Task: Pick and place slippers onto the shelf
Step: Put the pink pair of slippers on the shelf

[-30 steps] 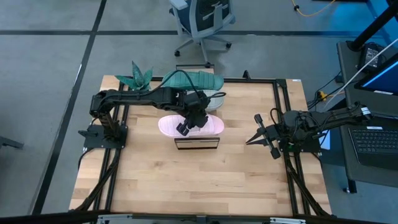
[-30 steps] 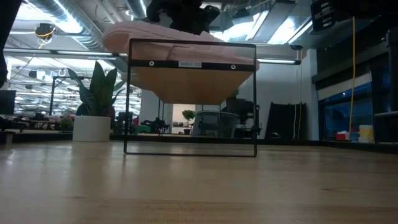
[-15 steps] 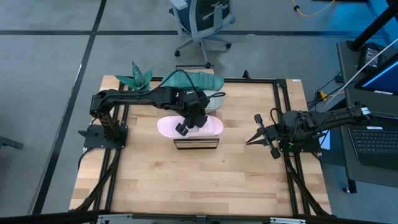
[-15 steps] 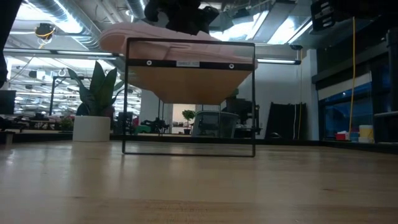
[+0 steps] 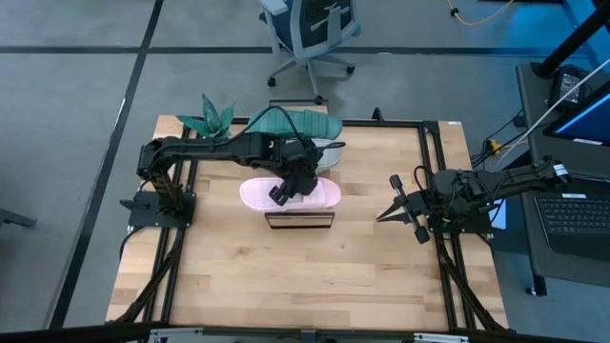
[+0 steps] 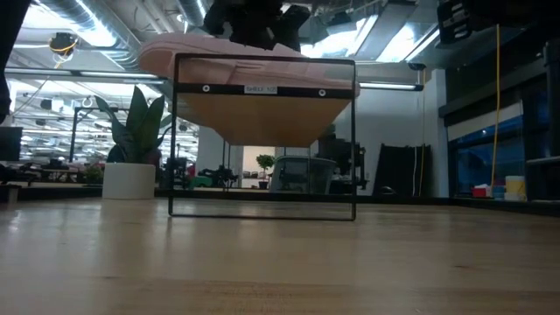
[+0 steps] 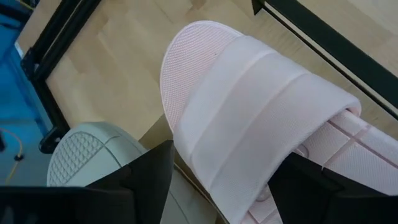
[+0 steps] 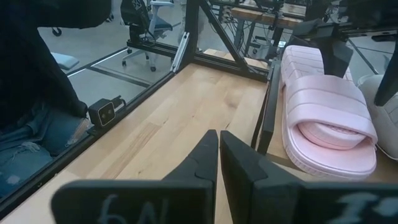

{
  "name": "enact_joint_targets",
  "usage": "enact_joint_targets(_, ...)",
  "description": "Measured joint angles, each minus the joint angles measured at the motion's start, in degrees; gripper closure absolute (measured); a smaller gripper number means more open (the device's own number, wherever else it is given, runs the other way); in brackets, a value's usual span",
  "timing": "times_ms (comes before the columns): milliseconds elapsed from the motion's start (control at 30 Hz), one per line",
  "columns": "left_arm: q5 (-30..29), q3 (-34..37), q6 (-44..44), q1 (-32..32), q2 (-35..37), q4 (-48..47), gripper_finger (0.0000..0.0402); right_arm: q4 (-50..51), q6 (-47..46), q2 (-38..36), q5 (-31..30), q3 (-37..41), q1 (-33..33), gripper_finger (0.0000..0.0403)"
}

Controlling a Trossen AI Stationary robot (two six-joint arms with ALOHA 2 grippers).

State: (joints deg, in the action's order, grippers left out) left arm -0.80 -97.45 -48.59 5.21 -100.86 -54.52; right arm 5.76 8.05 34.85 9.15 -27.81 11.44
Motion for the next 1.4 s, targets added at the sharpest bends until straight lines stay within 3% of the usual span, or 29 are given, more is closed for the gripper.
enact_joint_targets(700, 1.08, 0.11, -4.09, 0.02, 1.75, -4.12, 0.0164, 0.10, 0.52, 0.50, 0.00, 0.00, 0.00, 0.0382)
enact_joint_targets(1067, 1.63, 0.11, -4.08, 0.02, 1.75, -3.64, 0.0164, -3.08, 2.78, 8.61, -0.09, 0.00, 0.00, 0.0382)
enact_joint_targets(1400, 1.90, 0.13, -2.52, 0.02, 1.75, -2.08, 0.0164, -17.00, 7.52, 15.61, -11.02, 0.00, -0.02, 0.0382)
